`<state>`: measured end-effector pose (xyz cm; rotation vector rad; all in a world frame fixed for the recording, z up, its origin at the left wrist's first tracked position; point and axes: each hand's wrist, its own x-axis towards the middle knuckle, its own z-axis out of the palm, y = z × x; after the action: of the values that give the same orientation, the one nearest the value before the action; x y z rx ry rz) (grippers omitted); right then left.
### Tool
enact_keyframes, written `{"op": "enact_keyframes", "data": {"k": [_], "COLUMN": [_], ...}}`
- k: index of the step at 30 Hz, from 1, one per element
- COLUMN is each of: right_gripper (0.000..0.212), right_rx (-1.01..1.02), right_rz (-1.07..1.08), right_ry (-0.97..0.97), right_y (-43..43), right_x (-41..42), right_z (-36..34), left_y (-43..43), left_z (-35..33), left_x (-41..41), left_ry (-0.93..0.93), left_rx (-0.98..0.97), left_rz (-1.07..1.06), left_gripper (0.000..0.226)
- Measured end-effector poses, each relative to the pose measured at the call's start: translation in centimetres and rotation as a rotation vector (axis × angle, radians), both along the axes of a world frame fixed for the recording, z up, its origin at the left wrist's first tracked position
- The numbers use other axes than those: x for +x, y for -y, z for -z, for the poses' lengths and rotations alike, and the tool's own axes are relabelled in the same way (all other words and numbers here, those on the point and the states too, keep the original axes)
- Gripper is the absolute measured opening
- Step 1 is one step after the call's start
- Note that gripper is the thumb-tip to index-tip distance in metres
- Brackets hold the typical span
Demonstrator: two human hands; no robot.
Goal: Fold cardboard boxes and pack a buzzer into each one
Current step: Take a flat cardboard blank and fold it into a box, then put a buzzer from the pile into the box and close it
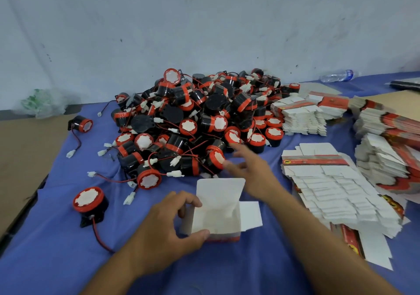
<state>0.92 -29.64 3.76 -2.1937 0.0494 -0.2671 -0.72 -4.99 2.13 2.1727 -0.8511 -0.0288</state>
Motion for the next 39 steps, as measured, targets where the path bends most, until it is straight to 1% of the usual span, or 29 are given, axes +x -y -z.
{"op": "enact_keyframes", "data": {"k": [1, 3, 4, 5, 7, 9, 10, 11, 13, 17, 19, 21, 22, 23, 24, 25, 26, 27, 30, 34, 37, 39], "right_gripper": [0.055, 0.063, 0.062, 0.056, 0.037, 0.025, 0.024, 0.027, 0.036, 0.031, 0.033, 0.036, 0.037, 0.040, 0.042, 0.043, 0.040, 0.037, 0.027, 0.020, 0.021, 0.020], "right_rx": [-0.074, -0.291, -0.312, -0.278, -0.157, -0.112, -0.068, 0.018, 0.131, 0.375, 0.479, 0.511, 0.442, 0.305, 0.120, -0.064, -0.206, -0.282, -0.364, -0.491, -0.507, -0.511], "right_rz": [-0.059, -0.118, -0.109, -0.110, -0.093, -0.093, -0.074, -0.056, 0.064, 0.163, 0.087, -0.081, -0.147, -0.181, -0.191, -0.192, -0.188, -0.181, -0.164, -0.175, -0.120, -0.083], "right_ry": [0.015, 0.007, 0.028, 0.053, 0.073, 0.103, 0.103, 0.097, 0.144, 0.358, 0.442, 0.454, 0.416, 0.367, 0.340, 0.344, 0.372, 0.408, 0.470, 0.426, 0.410, 0.394], "right_y": [-0.6, -1.1, -1.0, -0.9, -1.1, -1.3, -1.3, -1.1, 0.1, 2.4, 2.1, 0.7, -0.2, -1.2, -2.1, -2.7, -3.1, -3.3, -3.4, -4.4, -5.4, -6.0], "right_x": [0.4, 0.9, 1.2, 1.2, 0.8, 0.6, 0.6, 0.5, 0.3, -1.0, -2.1, -3.4, -3.9, -4.3, -4.5, -4.6, -4.6, -4.6, -4.5, -4.4, -4.1, -4.0], "right_z": [0.6, 1.4, 1.7, 1.9, 1.7, 1.7, 1.6, 1.2, -0.2, -3.4, -4.5, -4.8, -4.4, -3.8, -3.1, -2.3, -1.7, -1.3, -0.8, 0.2, 0.8, 1.1], "left_y": [0.0, 0.1, 0.3, 0.5, 0.8, 0.9, 0.9, 0.8, 0.6, 0.2, 0.1, 0.2, 0.3, 0.4, 0.5, 0.5, 0.5, 0.4, 0.3, 0.3, 0.3, 0.0], "left_z": [0.1, 0.4, 0.5, 0.6, 0.8, 0.8, 0.8, 0.8, 0.9, 1.2, 1.4, 1.4, 1.4, 1.3, 1.2, 1.2, 1.3, 1.4, 1.6, 1.4, 1.1, 0.9], "left_x": [0.1, 0.3, 0.4, 0.5, 0.4, 0.3, 0.3, 0.4, 0.8, 1.8, 2.0, 1.9, 1.9, 1.8, 1.7, 1.6, 1.6, 1.7, 1.8, 2.0, 1.9, 1.8], "left_ry": [-0.002, -0.031, -0.049, -0.066, -0.094, -0.096, -0.092, -0.088, -0.065, -0.002, -0.013, -0.012, -0.008, 0.000, 0.010, 0.019, 0.019, 0.014, 0.015, -0.021, -0.002, 0.016], "left_rx": [0.005, 0.006, 0.007, 0.008, -0.009, -0.039, -0.052, -0.065, -0.086, -0.093, -0.088, -0.083, -0.082, -0.077, -0.078, -0.093, -0.118, -0.140, -0.153, -0.142, -0.142, -0.150], "left_rz": [0.008, 0.016, 0.014, 0.011, 0.022, 0.022, 0.007, -0.014, -0.076, -0.197, -0.203, -0.193, -0.191, -0.194, -0.209, -0.233, -0.253, -0.259, -0.230, -0.209, -0.074, 0.000], "left_gripper": [0.048, 0.051, 0.052, 0.053, 0.052, 0.050, 0.049, 0.047, 0.047, 0.049, 0.046, 0.044, 0.044, 0.045, 0.045, 0.047, 0.049, 0.052, 0.053, 0.051, 0.038, 0.038]}}
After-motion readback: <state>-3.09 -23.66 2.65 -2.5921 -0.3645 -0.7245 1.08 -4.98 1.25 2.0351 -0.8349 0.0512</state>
